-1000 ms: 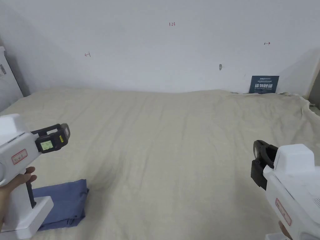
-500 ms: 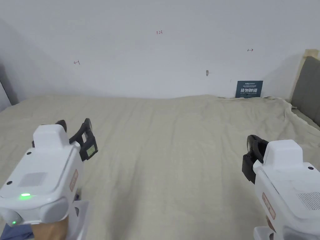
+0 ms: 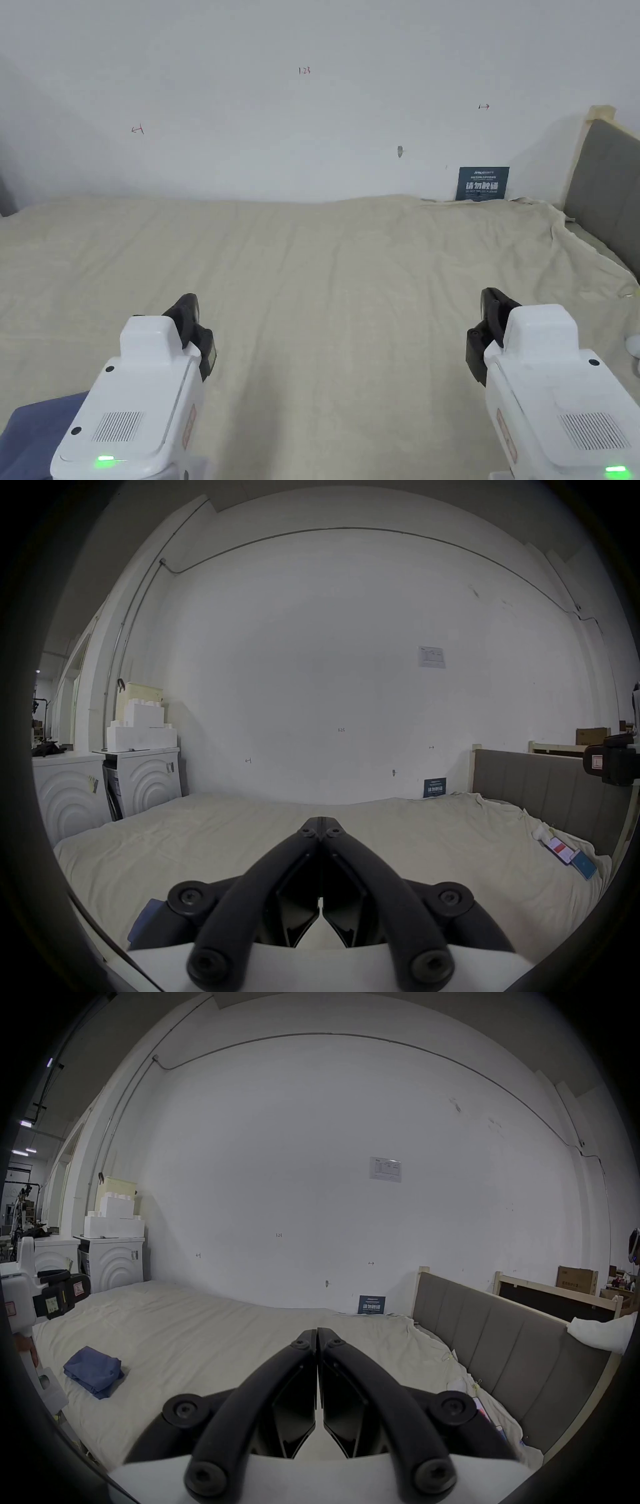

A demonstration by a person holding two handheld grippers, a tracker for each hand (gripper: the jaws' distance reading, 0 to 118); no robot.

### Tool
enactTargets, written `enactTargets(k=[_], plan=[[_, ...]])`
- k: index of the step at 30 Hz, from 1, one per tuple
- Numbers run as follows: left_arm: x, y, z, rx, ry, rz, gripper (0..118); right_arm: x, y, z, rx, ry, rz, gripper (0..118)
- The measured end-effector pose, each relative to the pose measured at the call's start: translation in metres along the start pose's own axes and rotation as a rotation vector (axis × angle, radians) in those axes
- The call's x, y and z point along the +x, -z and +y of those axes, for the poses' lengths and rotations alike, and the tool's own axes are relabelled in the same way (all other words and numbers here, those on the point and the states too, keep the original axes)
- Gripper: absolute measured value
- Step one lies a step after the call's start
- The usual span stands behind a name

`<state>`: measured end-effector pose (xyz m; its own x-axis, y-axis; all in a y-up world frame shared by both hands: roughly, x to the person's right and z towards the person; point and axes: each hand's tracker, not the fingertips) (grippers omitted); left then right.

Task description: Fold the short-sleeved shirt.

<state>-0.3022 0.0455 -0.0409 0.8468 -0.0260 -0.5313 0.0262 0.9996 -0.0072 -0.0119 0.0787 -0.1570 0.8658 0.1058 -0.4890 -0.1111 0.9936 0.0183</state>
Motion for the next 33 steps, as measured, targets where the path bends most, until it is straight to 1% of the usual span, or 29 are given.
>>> enactTargets(k=[5, 18, 33], plan=[[0.002, 0.001, 0.002, 0.001, 0.019, -0.021, 0, 0.000, 0.000, -0.002, -0.009, 0.014, 0.000, 0], [0.006, 0.000, 0.005, 0.003, 0.031, -0.042, 0, 0.007, 0.000, -0.006, -0.013, 0.021, -0.011, 0], [0.007, 0.001, 0.007, 0.003, 0.019, -0.048, 0, 0.012, -0.002, -0.007, -0.009, 0.028, -0.022, 0]])
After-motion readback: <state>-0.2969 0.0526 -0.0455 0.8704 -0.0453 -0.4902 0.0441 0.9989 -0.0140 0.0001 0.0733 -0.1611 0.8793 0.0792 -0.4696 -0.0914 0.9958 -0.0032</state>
